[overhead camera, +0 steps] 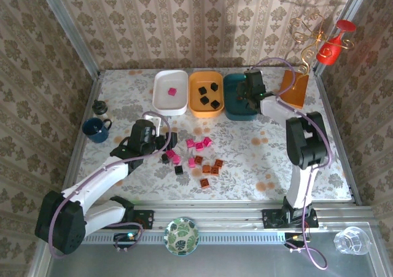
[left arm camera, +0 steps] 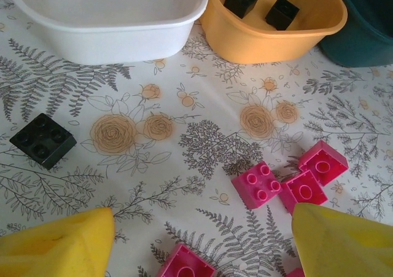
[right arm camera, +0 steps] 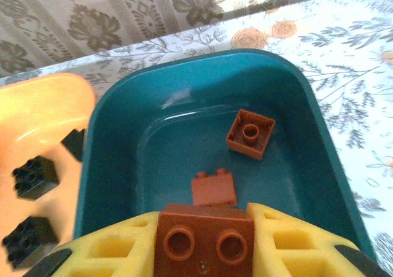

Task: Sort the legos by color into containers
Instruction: Place the lego in the container, then pick up the lego from the bottom-center of the table.

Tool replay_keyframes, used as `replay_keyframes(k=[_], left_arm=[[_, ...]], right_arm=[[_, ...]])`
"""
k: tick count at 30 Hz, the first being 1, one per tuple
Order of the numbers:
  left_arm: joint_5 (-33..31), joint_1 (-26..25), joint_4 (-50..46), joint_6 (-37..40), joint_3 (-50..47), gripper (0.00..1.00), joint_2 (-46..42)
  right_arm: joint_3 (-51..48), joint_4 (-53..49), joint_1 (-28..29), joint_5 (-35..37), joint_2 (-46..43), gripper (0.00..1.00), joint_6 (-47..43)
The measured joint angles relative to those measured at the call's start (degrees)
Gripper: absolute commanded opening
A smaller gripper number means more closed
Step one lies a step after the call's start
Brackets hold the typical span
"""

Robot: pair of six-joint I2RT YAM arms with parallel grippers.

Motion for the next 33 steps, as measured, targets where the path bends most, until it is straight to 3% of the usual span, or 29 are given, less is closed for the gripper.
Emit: replay_keyframes(k=[6, 12, 17, 23, 27, 33], left_arm=[[1.05, -1.03, 0.04, -0.22, 0.15, 0.77, 0.07], [2.05, -1.55, 0.07, -0.46, 0.42, 0.77, 1.60], [3.04, -2.56, -0.15, -1.07, 0.39, 0.77, 2.21], [4.70, -5.73, -0.35, -1.31, -0.13, 0.77, 3.30], [5.07, -8.57, -0.66, -1.31, 0.02, 0.76, 7.63], [4.07, -10.64, -0.59, -1.75, 0.02, 0.76, 10.32]], right_arm=[[12.35, -4.90, -0.96, -4.42, 10.43, 0.47, 0.63], [14.03, -7.78, -0.96, -8.68, 9.75, 0.65, -0.48], [2.32, -7.65, -0.96, -11.30, -2.36, 0.72, -1.40], [-20.94, -5.49, 1.36, -12.55, -27.17, 0.75, -0.98], [-31.36, -6.54, 9.16, -11.02, -38.62, 0.77, -1.77], [-38.86, -12.31, 22.53, -7.72, -46.36, 0.80, -2.01]])
